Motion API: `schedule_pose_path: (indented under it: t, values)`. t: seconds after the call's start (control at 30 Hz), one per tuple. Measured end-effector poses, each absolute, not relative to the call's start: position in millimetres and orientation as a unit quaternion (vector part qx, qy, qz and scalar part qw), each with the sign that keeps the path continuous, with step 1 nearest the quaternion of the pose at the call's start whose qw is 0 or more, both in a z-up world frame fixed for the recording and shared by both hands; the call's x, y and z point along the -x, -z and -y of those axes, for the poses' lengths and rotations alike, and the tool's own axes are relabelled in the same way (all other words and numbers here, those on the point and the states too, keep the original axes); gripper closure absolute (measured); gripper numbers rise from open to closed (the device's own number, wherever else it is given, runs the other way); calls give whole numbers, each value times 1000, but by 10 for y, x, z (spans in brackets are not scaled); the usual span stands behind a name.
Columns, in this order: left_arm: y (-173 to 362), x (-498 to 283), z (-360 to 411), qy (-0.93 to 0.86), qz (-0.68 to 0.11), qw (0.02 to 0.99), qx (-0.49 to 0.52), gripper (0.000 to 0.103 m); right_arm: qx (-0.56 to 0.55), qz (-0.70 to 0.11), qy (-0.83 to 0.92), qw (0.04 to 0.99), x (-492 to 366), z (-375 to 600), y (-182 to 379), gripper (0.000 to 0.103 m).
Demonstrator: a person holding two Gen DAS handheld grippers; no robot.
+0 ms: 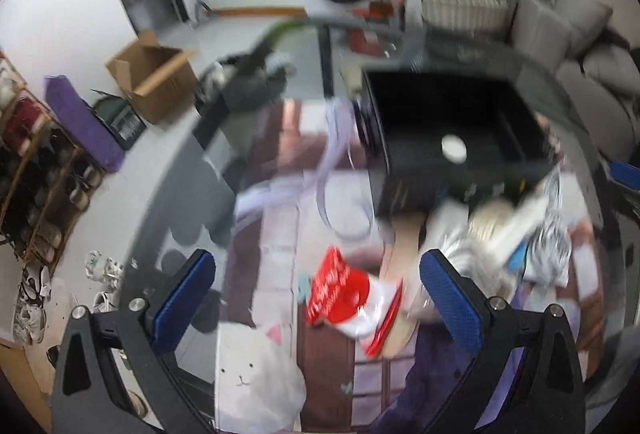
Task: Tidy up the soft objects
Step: 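Grasp the red balloon glue packet with the left tool while the right tool grasps the white cable coil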
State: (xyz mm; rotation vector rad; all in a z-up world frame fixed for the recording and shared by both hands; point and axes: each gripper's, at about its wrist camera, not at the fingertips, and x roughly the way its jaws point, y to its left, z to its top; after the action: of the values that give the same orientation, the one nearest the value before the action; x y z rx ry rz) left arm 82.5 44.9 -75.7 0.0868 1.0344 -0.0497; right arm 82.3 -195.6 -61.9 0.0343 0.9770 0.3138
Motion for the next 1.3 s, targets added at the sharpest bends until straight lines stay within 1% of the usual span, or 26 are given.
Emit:
schedule_pose_path:
  t: [0.13,0.27,0.5,0.57,0.6,0.63,0.7,0.73,0.77,0.8,0.83,0.87,0.97,1.07,1.2,1.23,1.3]
  values:
    - [876,-783,-403,42,-512,855,-75,1,-35,-522,-149,839,-973,1998,958,27]
    - [1008,-793,-415,53,-533,839,-98,1,-38,-547,-146,823,-1094,1991,1151,38]
    - [1118,-855,-309,72,-540,829,-125,1,-36,-567,-156,808,-1167,1905,1292,50]
    - [1142,-865,-256,79,-539,828,-136,1,-24,-563,-168,809,-1168,1847,1286,61]
    - [1149,-865,-235,80,-538,827,-143,1,-20,-562,-172,809,-1165,1822,1288,62]
    - [1158,-865,-223,79,-538,826,-148,3,-18,-563,-177,807,-1161,1803,1287,65]
    - [1172,-867,-233,85,-541,824,-146,20,-16,-566,-184,803,-1157,1784,1302,66]
    - [1186,-871,-230,93,-547,820,-142,37,-13,-566,-186,803,-1154,1782,1309,69]
    - [1204,-876,-221,99,-553,816,-139,45,-11,-566,-187,803,-1156,1785,1322,72]
    - [1211,-877,-212,96,-553,815,-144,46,-7,-567,-190,802,-1154,1780,1320,72]
    - [1209,-869,-193,95,-550,816,-150,51,-1,-567,-193,801,-1144,1769,1312,73]
    - [1196,-856,-170,101,-548,816,-154,53,4,-568,-195,800,-1121,1765,1307,73]
    - [1135,-801,-136,117,-545,818,-146,53,14,-567,-206,798,-1042,1775,1261,77]
    - [1073,-759,-130,123,-537,822,-144,54,7,-567,-211,796,-985,1844,1229,77]
    - [1109,-775,-163,124,-546,818,-132,53,7,-573,-211,792,-949,1884,1266,77]
    - [1130,-781,-163,123,-549,816,-131,48,13,-572,-211,793,-953,1874,1272,77]
    - [1173,-800,-159,114,-551,816,-133,43,27,-568,-213,794,-931,1858,1273,76]
